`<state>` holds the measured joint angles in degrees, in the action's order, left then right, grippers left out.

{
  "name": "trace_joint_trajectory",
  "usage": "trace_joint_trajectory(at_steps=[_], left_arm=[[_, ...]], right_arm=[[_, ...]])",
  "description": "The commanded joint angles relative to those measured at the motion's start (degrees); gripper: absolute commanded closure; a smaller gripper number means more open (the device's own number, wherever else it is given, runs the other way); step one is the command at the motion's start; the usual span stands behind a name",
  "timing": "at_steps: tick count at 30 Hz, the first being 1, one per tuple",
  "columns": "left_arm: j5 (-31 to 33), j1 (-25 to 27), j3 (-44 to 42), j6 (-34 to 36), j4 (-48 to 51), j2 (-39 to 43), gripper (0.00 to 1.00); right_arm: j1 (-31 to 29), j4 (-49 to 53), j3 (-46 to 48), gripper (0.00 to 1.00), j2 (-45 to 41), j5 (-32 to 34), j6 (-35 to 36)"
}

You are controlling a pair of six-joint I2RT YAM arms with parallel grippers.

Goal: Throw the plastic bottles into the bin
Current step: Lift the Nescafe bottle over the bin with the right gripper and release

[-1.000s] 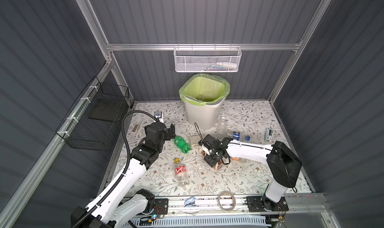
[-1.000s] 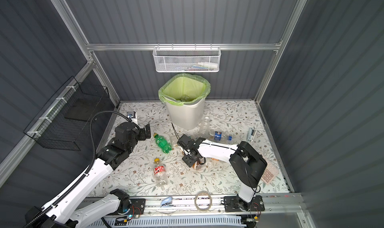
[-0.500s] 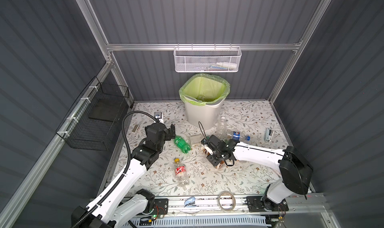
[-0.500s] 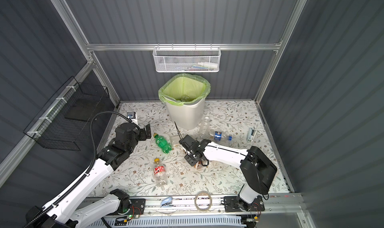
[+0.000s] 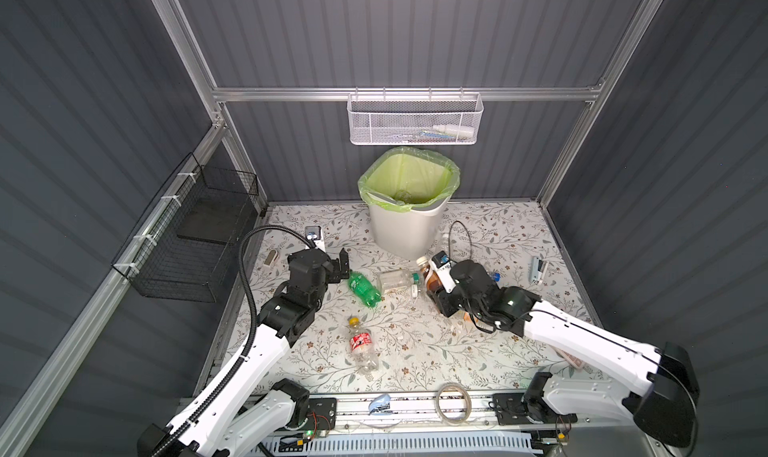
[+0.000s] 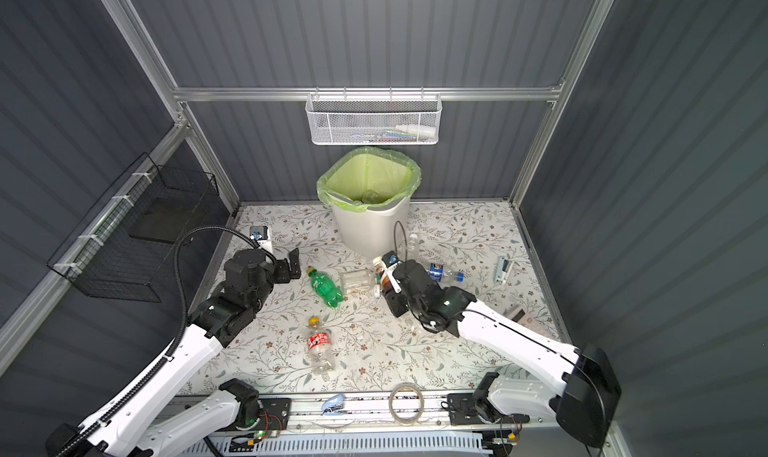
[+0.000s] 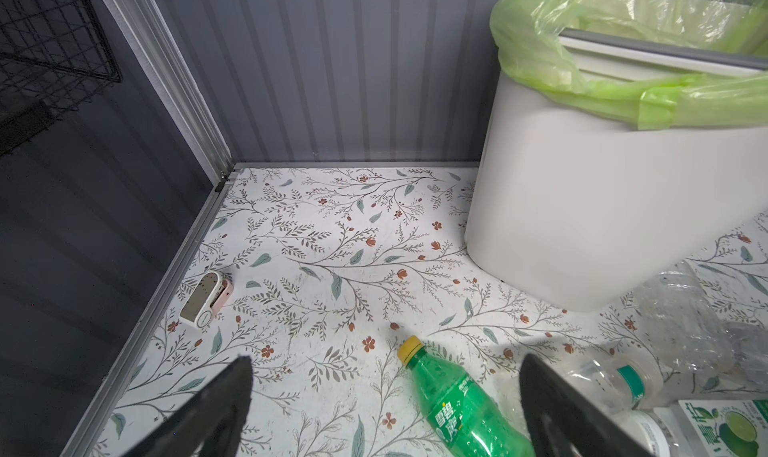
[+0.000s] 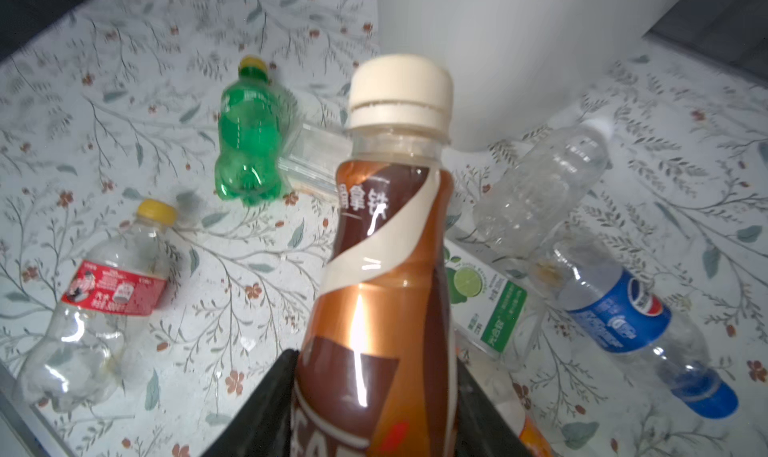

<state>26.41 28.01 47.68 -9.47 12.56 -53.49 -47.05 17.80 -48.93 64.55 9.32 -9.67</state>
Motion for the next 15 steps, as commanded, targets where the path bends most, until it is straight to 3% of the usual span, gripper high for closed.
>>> trace_joint_trajectory(at_steps=[1,9,15], left_arm=[[-1.6,-0.2,0.0,0.5,-0.4,0.8,0.00],[-2.2,-0.2,0.8,1.8,-0.1,1.7,0.00],[-5.7,-0.2,2.9,2.4,0.2,0.8,0.00]], right_arm=[[1.8,-11.4,5.6,0.53,-7.7,1.9,-3.2],[2.8,-27.0,16.7,0.55,-25.5,14.6,-1.7],[3.5,-32.2,15.0,0.53,-29.1,16.6,6.4]])
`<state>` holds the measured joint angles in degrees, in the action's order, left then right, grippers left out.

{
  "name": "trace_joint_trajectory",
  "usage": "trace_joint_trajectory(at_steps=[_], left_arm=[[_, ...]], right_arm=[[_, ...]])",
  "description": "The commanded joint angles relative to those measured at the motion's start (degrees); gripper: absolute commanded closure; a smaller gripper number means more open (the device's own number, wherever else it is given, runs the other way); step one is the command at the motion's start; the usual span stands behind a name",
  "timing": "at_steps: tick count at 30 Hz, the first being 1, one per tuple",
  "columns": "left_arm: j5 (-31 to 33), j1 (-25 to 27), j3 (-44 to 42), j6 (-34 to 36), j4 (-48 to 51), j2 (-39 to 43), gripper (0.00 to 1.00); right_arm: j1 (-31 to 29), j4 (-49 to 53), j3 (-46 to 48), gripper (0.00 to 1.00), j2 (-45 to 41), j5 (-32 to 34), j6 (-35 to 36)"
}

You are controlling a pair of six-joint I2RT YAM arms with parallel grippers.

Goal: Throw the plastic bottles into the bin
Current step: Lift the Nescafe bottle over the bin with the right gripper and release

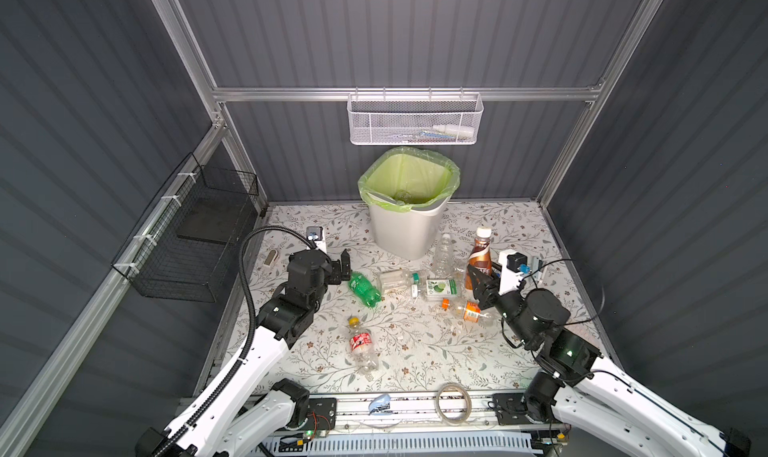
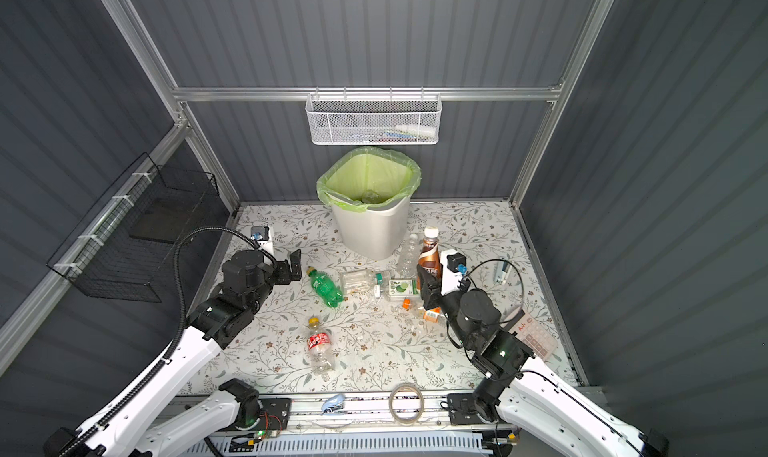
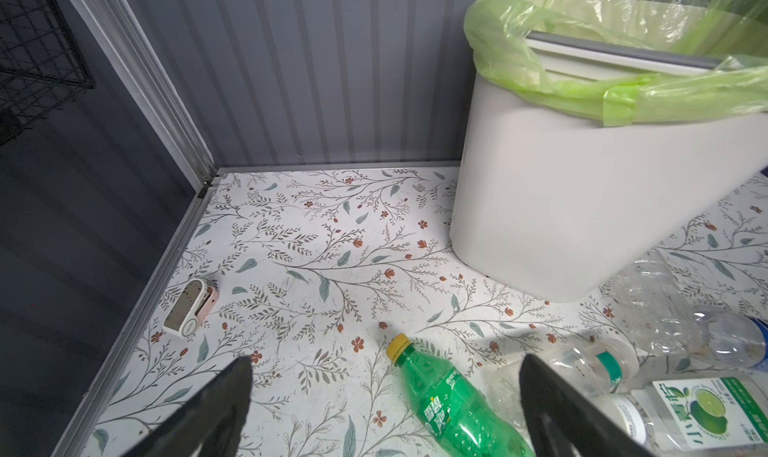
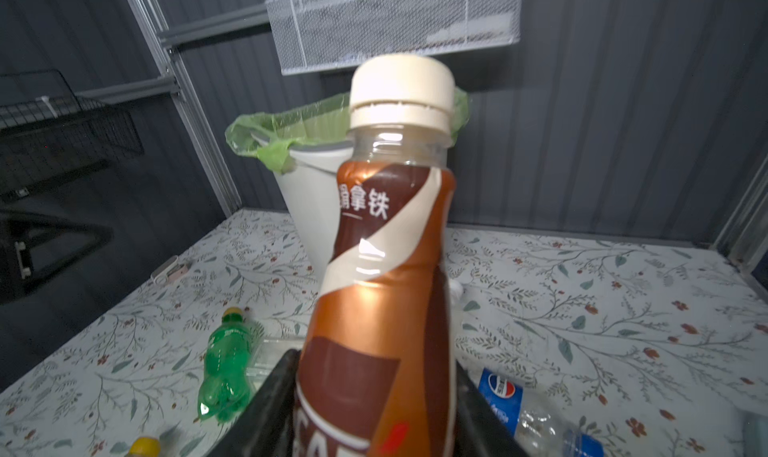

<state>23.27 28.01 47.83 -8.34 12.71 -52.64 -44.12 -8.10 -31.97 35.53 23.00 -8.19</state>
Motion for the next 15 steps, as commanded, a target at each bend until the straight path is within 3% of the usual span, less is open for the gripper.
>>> trace_joint_trajectory(at_steps=[1,7,9,12,15], left_arm=[[-2.2,-0.3,3.2,1.2,0.2,-0.1,0.00],[-0.5,-0.2,4.6,-0.1,2.3,1.7,0.00],[-0.7,-0.2,4.6,-1.0,3.5,2.7,0.00],[-1.1,-0.2,3.7,-3.9,5.6,3.8,0.00],[-1.8,-0.2,2.4,-8.3,9.1,4.6,0.00]], right_arm=[[1.0,-6.9,-3.1,0.53,0.2,2.5,5.5],[8.2,-10.8,-17.2,0.52,13.7,-6.2,6.4],[11.4,-7.6,-28.7,0.51,22.1,-12.0,4.4],[15.0,8.4,-54.6,0.49,41.5,-21.2,0.9],[16.1,39.1,-89.2,0.33,63.0,-29.6,0.1]])
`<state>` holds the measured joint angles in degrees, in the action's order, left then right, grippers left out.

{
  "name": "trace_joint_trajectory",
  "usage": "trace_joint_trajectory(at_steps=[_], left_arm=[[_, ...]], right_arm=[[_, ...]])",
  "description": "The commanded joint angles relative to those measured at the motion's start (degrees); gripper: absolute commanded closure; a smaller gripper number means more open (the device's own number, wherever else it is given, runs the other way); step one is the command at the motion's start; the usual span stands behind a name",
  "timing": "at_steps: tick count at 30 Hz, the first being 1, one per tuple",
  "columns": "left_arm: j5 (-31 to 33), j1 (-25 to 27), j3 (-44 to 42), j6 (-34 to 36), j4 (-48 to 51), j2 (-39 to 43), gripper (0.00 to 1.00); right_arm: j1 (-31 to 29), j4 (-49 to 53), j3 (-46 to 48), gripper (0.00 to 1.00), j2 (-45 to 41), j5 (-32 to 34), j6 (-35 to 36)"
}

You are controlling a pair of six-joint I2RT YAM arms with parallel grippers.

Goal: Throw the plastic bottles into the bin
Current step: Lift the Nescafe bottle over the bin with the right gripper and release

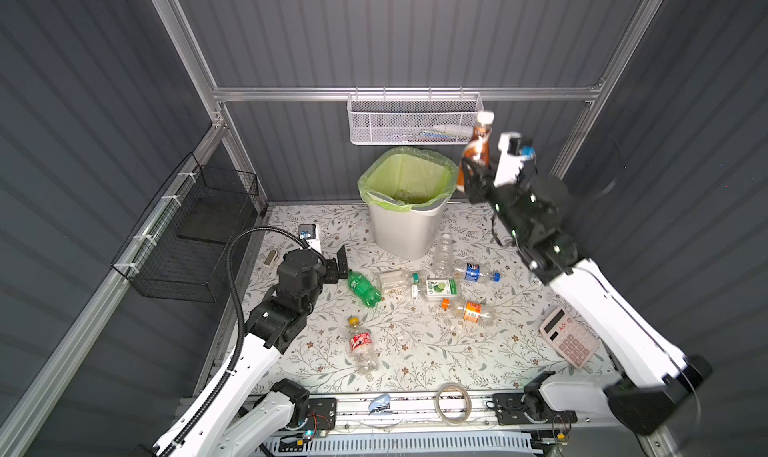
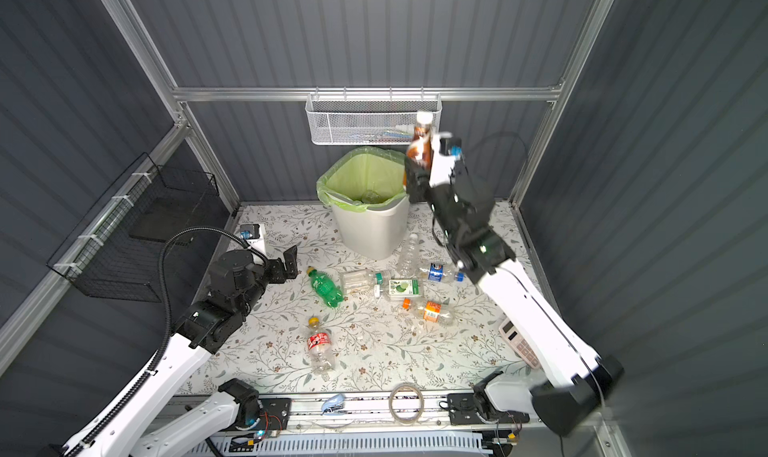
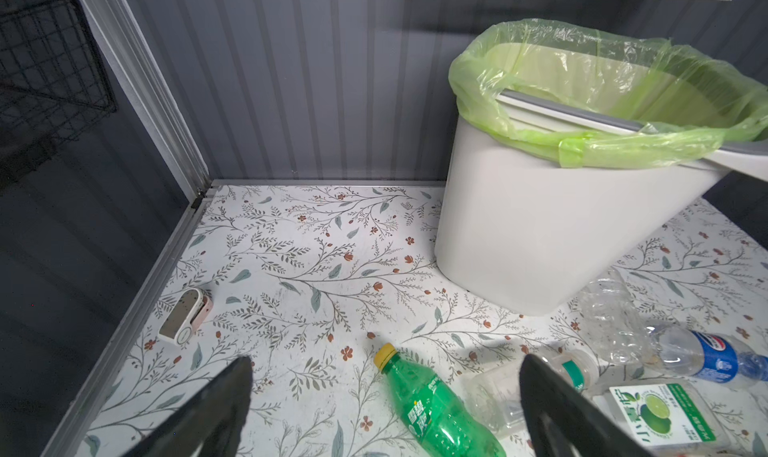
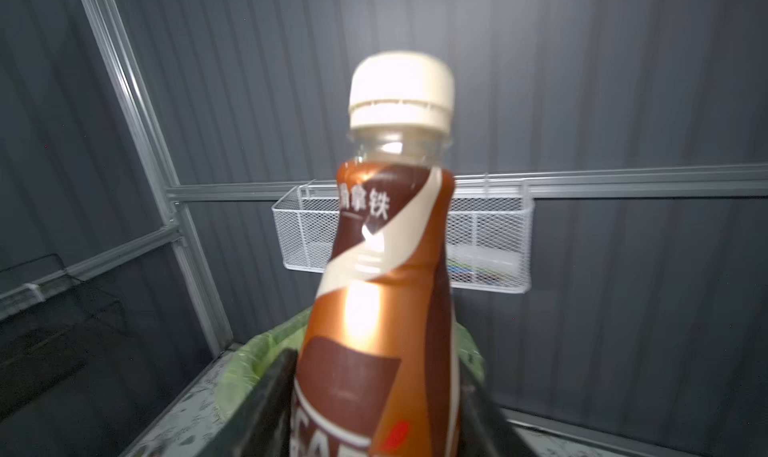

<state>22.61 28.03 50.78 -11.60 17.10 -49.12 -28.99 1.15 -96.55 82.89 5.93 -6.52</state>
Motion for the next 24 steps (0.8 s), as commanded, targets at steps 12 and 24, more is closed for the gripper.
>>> trace_joint_trajectory(at_steps=[12,24], left_arm=[[-3.6,0.2,-3.0,-12.5,18.6,4.8,0.00],[-5.2,9.5,-6.4,-23.5,23.2,1.8,0.00]], right_arm=[[3.5,22.6,-15.2,0.01,13.7,-13.0,-6.5],[5.9,17.5,-2.4,0.01,5.0,-10.3,-8.5]])
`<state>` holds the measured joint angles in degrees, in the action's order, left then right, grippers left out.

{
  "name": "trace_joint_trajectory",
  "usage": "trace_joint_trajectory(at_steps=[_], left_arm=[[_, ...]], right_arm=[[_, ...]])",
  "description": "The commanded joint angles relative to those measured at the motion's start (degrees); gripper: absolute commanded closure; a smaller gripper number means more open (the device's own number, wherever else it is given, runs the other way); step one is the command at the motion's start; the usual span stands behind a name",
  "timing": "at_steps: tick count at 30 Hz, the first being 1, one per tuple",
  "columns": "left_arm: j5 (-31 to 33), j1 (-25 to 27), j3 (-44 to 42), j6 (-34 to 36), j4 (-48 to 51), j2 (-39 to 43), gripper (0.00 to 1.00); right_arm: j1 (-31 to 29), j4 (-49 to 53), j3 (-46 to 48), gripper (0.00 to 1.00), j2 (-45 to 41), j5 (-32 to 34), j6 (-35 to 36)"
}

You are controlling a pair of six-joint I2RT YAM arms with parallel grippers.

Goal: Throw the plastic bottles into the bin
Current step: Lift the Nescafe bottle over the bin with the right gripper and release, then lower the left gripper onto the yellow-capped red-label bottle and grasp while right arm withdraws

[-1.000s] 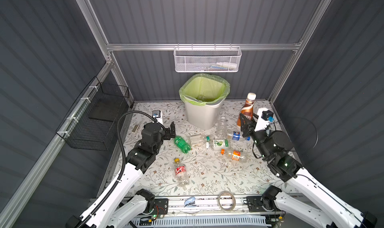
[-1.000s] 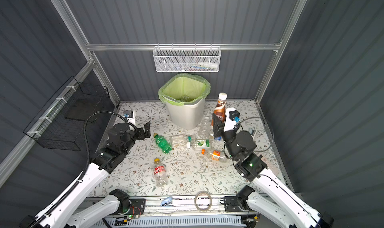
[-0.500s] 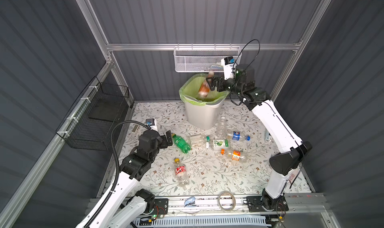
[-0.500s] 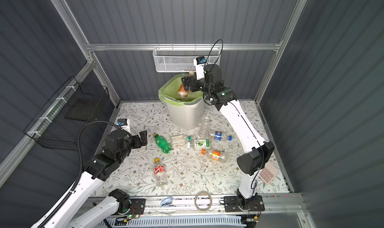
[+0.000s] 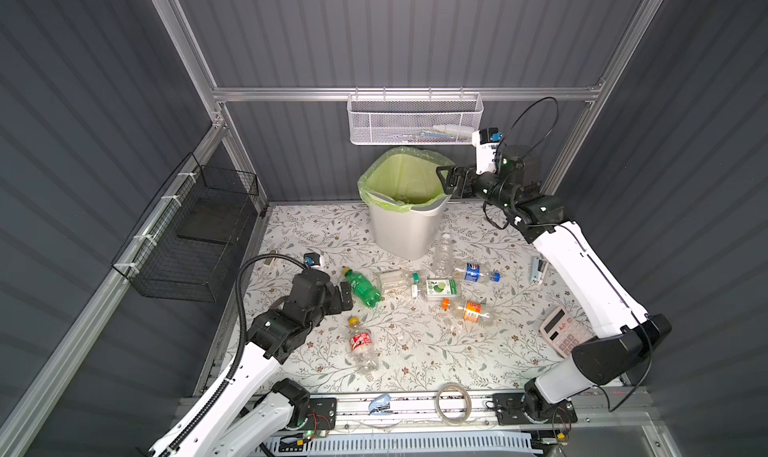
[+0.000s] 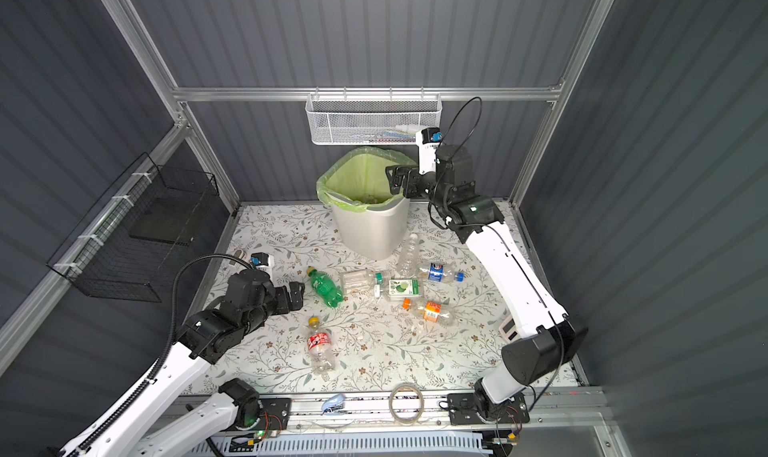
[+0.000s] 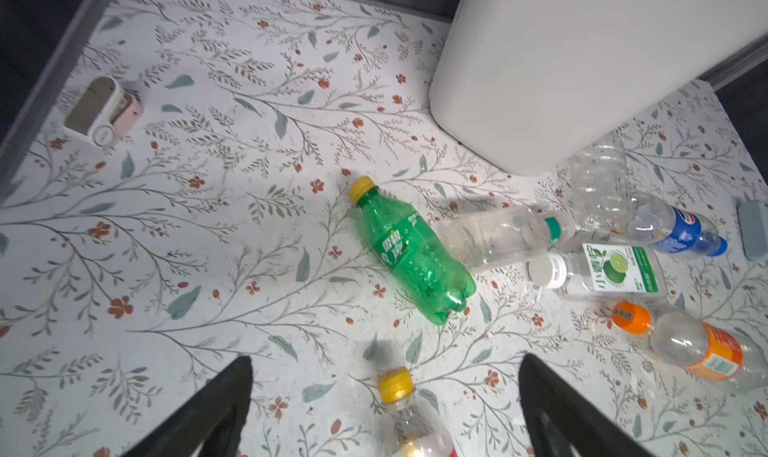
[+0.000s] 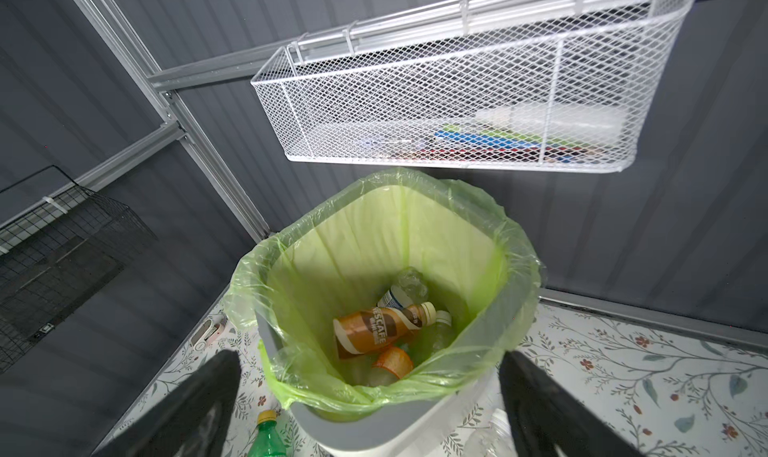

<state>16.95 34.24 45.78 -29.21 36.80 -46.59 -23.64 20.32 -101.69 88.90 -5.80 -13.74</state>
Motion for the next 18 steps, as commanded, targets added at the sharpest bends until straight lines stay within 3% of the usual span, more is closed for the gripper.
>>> trace_joint_trajectory(at_steps=[1,10,18], left_arm=[[1.2,5.1,-1.9,-8.4,4.2,-1.3,0.01],[1.1,15.2,-4.8,-27.9,11.6,-4.8,0.07],[0.0,22.3,-7.0,-36.1,9.1,-12.2,0.08]], right_arm=[[0.7,-2.0,4.0,0.01,-1.8,1.6,-1.6],[3.8,-3.9,15.0,0.01,-8.1,2.9,-4.4],[6.0,-2.8,25.7,0.01,-12.8,6.1,-8.0]])
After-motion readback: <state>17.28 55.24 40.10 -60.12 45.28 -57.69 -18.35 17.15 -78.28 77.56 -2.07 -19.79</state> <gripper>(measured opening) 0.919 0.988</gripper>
